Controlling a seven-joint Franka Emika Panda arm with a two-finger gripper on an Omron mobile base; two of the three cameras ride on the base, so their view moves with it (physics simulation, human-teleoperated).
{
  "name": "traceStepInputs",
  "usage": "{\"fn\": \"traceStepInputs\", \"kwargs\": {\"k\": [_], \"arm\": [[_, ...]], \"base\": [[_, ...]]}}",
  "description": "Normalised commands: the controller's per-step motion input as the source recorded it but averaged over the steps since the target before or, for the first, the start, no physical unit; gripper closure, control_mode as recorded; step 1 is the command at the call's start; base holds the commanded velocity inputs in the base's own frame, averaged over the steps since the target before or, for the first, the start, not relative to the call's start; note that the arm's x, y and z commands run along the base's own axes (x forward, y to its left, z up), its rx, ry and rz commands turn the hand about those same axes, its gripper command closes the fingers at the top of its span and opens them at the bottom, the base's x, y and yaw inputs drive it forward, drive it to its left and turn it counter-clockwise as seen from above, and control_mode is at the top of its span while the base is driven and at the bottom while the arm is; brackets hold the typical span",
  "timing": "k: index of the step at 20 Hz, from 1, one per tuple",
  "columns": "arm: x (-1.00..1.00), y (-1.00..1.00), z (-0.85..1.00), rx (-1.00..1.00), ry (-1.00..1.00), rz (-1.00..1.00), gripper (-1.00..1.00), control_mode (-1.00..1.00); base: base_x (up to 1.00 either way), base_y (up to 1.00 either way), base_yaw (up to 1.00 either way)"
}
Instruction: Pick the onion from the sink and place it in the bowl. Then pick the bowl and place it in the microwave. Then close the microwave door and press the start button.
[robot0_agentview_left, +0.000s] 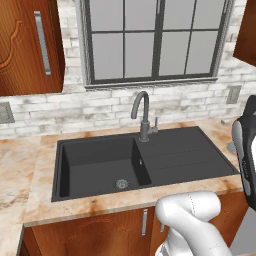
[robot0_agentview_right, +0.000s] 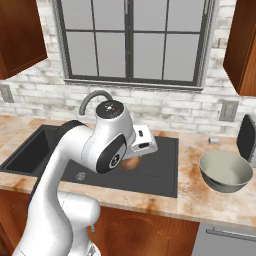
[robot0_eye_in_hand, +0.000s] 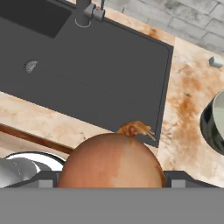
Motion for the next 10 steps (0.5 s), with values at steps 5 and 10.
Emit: {"fn": "traceStepInputs", "kwargs": {"k": [5,10], "arm": [[0.48,-0.97,0.0,-0.11,0.01,0.0,1.0,-1.0],[0.82,-0.82,-0.07,-0.13,0.0,0.0,1.0,-1.0]], "base": [[0.0,0.0,0.0],[0.0,0.0,0.0]]}}
